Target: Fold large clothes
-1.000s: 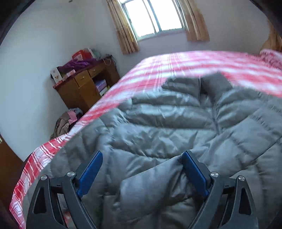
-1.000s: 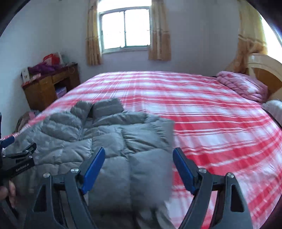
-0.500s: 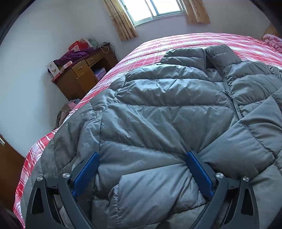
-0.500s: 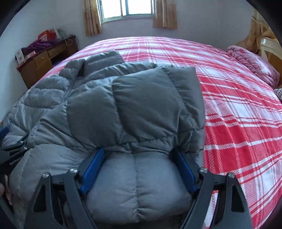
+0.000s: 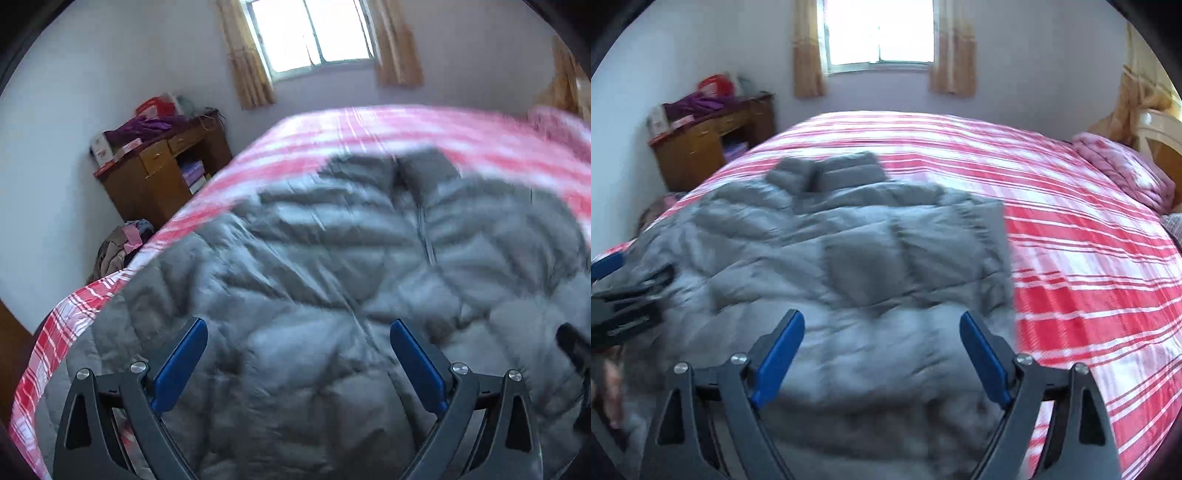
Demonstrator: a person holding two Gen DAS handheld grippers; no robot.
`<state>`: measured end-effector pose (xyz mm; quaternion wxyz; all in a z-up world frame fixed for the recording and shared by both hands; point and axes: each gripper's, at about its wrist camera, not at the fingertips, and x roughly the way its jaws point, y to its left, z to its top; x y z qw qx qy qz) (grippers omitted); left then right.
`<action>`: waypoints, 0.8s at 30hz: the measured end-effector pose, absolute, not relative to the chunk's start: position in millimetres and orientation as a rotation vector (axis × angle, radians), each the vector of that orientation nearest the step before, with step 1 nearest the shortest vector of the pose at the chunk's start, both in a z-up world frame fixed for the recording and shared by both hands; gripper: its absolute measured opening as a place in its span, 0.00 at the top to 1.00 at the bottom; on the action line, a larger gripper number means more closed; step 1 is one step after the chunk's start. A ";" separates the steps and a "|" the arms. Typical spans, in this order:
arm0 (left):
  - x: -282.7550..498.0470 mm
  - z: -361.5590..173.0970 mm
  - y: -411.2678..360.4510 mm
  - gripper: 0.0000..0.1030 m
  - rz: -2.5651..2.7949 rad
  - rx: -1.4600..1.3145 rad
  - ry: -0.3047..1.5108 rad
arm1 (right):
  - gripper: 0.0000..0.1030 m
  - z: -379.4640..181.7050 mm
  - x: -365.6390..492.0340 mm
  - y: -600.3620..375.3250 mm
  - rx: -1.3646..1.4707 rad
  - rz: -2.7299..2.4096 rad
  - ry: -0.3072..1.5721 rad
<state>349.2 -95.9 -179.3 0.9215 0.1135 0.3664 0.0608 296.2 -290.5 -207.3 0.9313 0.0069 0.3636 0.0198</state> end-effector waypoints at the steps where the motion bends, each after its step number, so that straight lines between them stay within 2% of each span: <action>1: 354.0 -192.0 -99.5 0.03 0.133 0.256 0.790 | 0.14 -214.8 295.8 -283.5 0.002 0.055 0.760; 5: 360.1 -203.5 -92.2 0.02 0.113 0.198 0.822 | 0.14 -246.2 302.8 -274.2 -0.040 0.061 0.825; 24: 365.4 -210.4 -93.9 0.01 0.119 0.192 0.837 | 0.12 -257.0 312.7 -272.8 -0.055 0.046 0.885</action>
